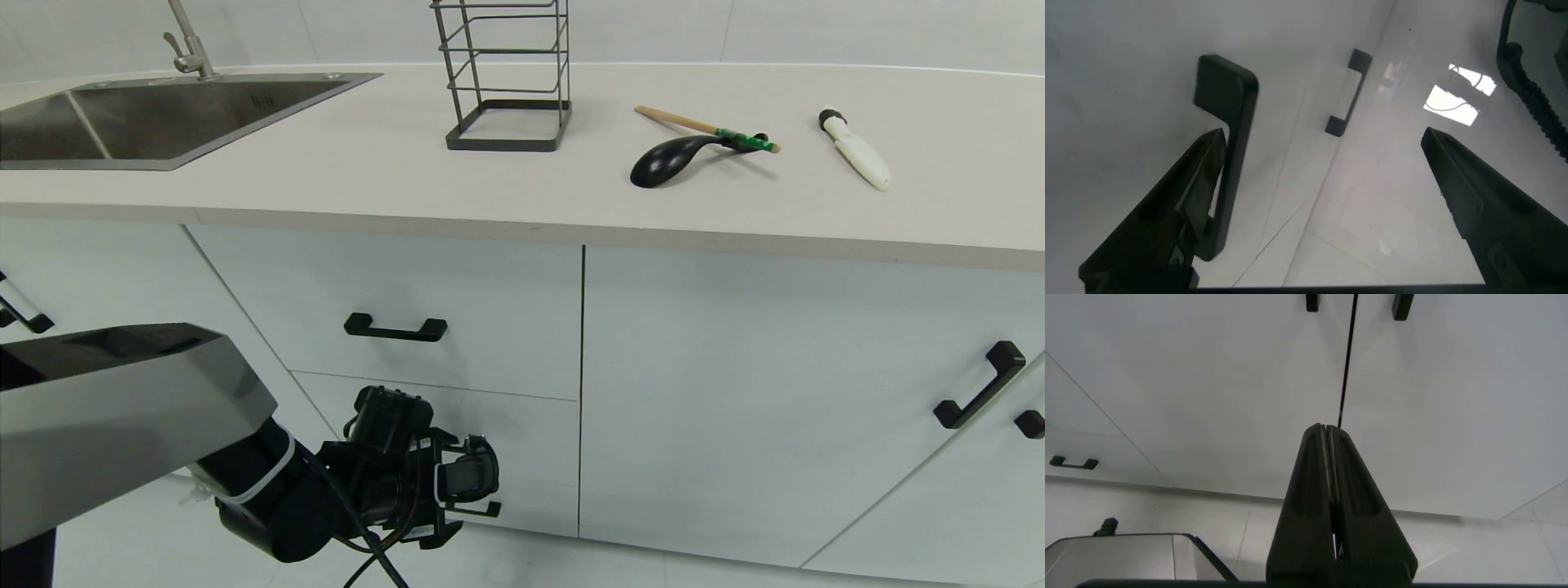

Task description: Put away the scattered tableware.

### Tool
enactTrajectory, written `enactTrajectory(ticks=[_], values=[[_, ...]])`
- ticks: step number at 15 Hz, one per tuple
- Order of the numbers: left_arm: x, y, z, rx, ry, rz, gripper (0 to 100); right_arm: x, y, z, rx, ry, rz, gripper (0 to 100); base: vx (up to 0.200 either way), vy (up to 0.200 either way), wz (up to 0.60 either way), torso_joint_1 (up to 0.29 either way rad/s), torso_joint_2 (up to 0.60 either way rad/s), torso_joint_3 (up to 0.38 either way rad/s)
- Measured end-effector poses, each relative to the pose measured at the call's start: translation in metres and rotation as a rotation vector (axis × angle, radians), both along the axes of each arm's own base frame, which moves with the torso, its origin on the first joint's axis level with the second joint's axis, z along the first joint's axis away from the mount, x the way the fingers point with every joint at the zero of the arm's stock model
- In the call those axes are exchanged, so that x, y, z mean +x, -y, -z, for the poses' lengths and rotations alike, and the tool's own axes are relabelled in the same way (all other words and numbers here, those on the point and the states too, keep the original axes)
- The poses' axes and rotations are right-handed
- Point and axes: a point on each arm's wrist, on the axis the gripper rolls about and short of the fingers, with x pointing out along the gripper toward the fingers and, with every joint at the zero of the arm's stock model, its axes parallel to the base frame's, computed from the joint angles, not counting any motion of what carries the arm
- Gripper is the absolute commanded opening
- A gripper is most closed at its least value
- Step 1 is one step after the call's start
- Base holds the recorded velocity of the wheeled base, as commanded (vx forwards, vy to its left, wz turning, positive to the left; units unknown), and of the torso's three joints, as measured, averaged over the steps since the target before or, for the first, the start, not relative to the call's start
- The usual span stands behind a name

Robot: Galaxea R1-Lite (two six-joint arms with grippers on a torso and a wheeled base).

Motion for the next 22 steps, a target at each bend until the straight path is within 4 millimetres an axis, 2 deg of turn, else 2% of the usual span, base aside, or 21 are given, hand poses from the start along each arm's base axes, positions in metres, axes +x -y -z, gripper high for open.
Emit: enactTrajectory(ticks=[5, 11, 17, 20, 22], values=[[-0.022, -0.008, 0.011, 0.032, -0.08, 0.004, 100, 0.0, 0.0, 0.0, 0.0, 0.0, 0.0, 0, 0.0, 0.0, 0.0, 0.0, 0.0, 0.0], [-0.026, -0.011, 0.002, 0.029, -0.063, -0.004, 100, 0.0, 0.0, 0.0, 0.0, 0.0, 0.0, 0, 0.0, 0.0, 0.0, 0.0, 0.0, 0.0], [-0.04, -0.012, -0.017, 0.012, -0.02, 0.011, 100, 0.0, 0.0, 0.0, 0.0, 0.0, 0.0, 0, 0.0, 0.0, 0.0, 0.0, 0.0, 0.0], [-0.057, -0.004, -0.033, -0.016, 0.01, 0.05, 100, 0.0, 0.0, 0.0, 0.0, 0.0, 0.0, 0, 0.0, 0.0, 0.0, 0.0, 0.0, 0.0], [-0.077, 0.009, -0.046, -0.086, 0.015, 0.062, 100, 0.0, 0.0, 0.0, 0.0, 0.0, 0.0, 0, 0.0, 0.0, 0.0, 0.0, 0.0, 0.0]])
